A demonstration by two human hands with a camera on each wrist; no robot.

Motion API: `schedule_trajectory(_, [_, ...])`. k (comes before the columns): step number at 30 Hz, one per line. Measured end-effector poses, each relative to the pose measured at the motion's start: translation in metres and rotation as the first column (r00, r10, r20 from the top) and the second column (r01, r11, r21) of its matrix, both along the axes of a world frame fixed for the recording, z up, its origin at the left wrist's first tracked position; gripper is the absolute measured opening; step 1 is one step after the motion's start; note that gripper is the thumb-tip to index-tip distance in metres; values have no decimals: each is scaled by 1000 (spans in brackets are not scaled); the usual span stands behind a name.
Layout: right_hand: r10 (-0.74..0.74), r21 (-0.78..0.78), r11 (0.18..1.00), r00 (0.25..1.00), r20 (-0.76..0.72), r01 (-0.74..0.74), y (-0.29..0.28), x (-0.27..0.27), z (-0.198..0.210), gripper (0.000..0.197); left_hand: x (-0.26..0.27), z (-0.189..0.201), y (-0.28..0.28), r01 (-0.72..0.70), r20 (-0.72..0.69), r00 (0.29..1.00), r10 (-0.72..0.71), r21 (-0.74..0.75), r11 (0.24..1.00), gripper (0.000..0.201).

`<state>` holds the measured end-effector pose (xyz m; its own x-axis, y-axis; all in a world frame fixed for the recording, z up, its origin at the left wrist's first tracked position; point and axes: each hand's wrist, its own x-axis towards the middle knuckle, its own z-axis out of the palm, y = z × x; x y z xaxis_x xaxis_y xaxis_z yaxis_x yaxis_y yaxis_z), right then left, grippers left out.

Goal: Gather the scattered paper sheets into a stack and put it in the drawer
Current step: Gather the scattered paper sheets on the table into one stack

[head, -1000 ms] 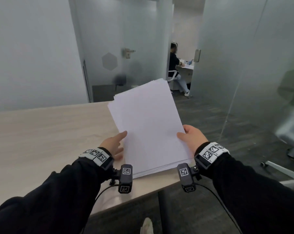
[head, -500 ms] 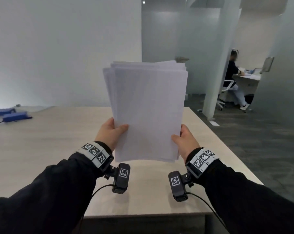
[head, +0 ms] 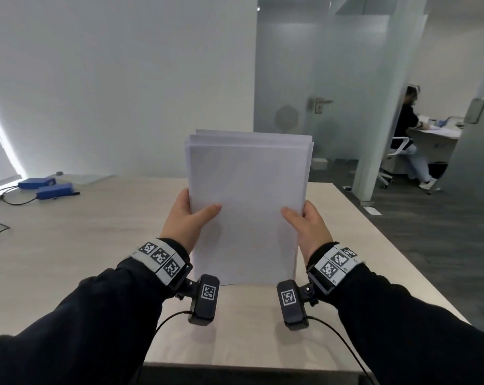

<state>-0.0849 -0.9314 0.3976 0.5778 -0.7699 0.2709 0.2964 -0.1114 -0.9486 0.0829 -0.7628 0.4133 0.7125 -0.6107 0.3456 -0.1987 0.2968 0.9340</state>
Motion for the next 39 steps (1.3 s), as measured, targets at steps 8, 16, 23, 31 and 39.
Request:
schedule_trajectory(8, [-31, -77, 996, 996, 79, 37, -1, -1, 45, 21, -3, 33, -3, 4, 46, 999, -1, -64, 998, 44])
schedule_trajectory(16, [-56, -76, 995, 994, 94, 63, 3, -2, 56, 30, -8, 43, 1, 3, -2, 1000, -3, -72, 997, 46])
schedule_trajectory(23, [-91, -92, 991, 994, 58, 96, 4, -1, 63, 27, -13, 56, -2, -8, -15, 1000, 7, -51, 999, 43])
schedule_trajectory(31, [-166, -77, 983, 985, 46, 170, 5, 0, 87, 35, -14, 75, -5, -151, -9, 988, 151, 25, 988, 51])
schedule_trajectory(39, [-288, -109, 954, 953, -92, 278, 3, 3, 113, 62, -13, 97, -15, -283, -6, 959, 284, 50, 958, 40])
